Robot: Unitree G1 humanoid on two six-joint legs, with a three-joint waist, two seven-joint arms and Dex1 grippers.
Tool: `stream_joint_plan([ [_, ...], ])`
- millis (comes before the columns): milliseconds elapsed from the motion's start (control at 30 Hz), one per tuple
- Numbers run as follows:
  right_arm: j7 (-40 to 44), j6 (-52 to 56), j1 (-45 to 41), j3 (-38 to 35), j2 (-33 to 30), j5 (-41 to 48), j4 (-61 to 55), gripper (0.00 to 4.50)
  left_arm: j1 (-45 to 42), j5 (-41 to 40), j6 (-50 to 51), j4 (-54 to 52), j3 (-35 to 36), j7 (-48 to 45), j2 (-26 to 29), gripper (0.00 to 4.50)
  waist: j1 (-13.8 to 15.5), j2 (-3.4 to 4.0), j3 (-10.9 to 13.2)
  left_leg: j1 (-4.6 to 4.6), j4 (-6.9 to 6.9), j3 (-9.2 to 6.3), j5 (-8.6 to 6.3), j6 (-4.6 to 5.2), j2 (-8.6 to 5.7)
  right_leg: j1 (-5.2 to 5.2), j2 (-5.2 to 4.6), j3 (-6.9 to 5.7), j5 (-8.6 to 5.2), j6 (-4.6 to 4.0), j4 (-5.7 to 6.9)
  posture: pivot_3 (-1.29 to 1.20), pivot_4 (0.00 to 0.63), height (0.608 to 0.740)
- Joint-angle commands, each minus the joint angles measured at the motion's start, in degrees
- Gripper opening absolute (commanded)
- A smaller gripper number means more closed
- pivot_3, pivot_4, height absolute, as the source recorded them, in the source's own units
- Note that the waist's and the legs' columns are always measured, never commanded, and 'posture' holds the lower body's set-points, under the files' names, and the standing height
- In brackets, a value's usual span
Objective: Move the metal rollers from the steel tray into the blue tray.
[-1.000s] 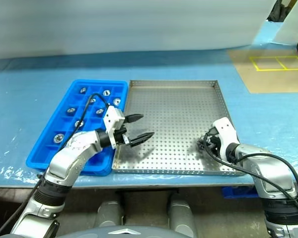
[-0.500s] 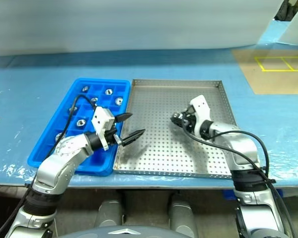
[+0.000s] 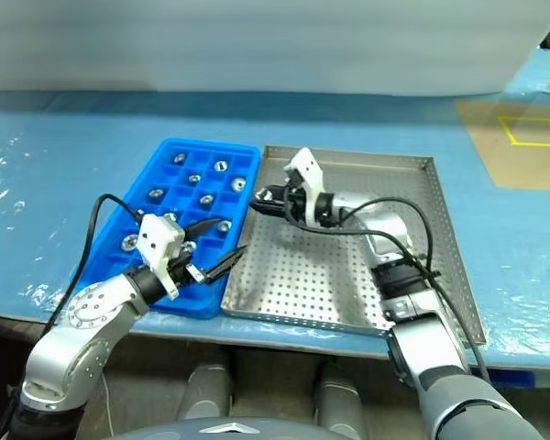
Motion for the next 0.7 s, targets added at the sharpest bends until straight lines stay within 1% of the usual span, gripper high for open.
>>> stream_joint_plan([
  [33, 4.53, -3.46, -2.93, 1.76, 1.69, -0.4, 2.29, 1.64, 2.68, -0.21, 0.16, -5.43, 2.15, 2.65, -0.06, 4.5, 0.72, -0.01, 0.0, -0.04, 0.0, -0.02, 0.0, 0.0, 0.01, -0.01, 0.0, -0.02, 0.0, 0.0, -0.03, 0.46, 0.15, 0.74],
  [100, 6.4, -4.69, -3.94, 2.8, 2.63, -1.05, 4.09, 1.64, 4.29, -0.13, 0.18, -6.74, 2.53, 4.03, -0.39, 4.5, 1.42, -0.01, 0.0, -0.08, 0.0, -0.04, 0.0, 0.01, 0.0, -0.03, -0.01, -0.04, 0.0, 0.0, -0.05, 0.49, 0.15, 0.74],
  [167, 8.73, -6.24, -4.86, 4.97, 3.8, -2.18, 5.4, 1.64, 7.74, -0.25, 0.32, -9.74, 3.28, 6.04, -1.41, 4.5, 3.35, -0.02, 0.01, -0.09, -0.01, -0.05, 0.0, -0.01, 0.01, -0.03, -0.01, -0.05, 0.0, 0.0, -0.04, 0.53, 0.15, 0.74],
  [300, 12.31, -9.14, -5.38, 8.06, 4.75, -4.84, 7.37, 1.64, 12.33, -0.57, 0.11, -13.16, 4.82, 7.88, -1.82, 4.5, 4.56, -0.03, 0.02, -0.1, -0.09, -0.08, -0.02, 0.01, 0.01, -0.04, -0.03, -0.05, -0.05, 0.07, -0.09, 0.57, 0.15, 0.74],
  [367, 13.74, -10.21, -5.27, 9.16, 4.9, -5.87, 7.88, 1.64, 14.54, -0.91, -0.23, -14.5, 5.96, 8.26, -1.9, 4.5, 5.53, -0.02, 0.02, -0.09, -0.21, -0.1, -0.01, -0.01, 0.03, -0.07, 0.01, -0.06, -0.21, 0.34, -0.13, 0.58, 0.15, 0.74],
  [500, 16.32, -11.36, -5.3, 10.34, 4.88, -7.22, 8.62, 1.64, 18.43, -1.71, -1.08, -16.5, 7.98, 7.9, -1.65, 4.5, 6.98, -0.02, 0.03, -0.12, -0.25, -0.1, -0.01, -0.01, 0.03, -0.06, 0.04, -0.03, -0.22, 0.35, -0.27, 0.6, 0.15, 0.74],
  [633, 18.43, -12.03, -5.34, 11.08, 4.62, -8.37, 9.02, 1.64, 19.8, -2.4, -1.69, -16.87, 8.87, 7.42, -1.45, 4.5, 9.2, -0.01, 0.03, -0.09, -0.35, -0.1, -0.01, -0.01, 0.05, -0.06, 0.09, 0.0, -0.22, 0.36, -0.32, 0.61, 0.15, 0.74],
  [700, 20.25, -11.38, -4.98, 11.81, 3.88, -8.78, 7.99, 1.64, 19.87, -2.85, -1.91, -16.62, 9.21, 7.07, -1.25, 4.5, 9.8, -0.01, 0.03, -0.04, -0.4, -0.1, 0.0, -0.02, 0.07, -0.05, 0.14, 0.04, -0.22, 0.36, -0.33, 0.61, 0.15, 0.74],
])
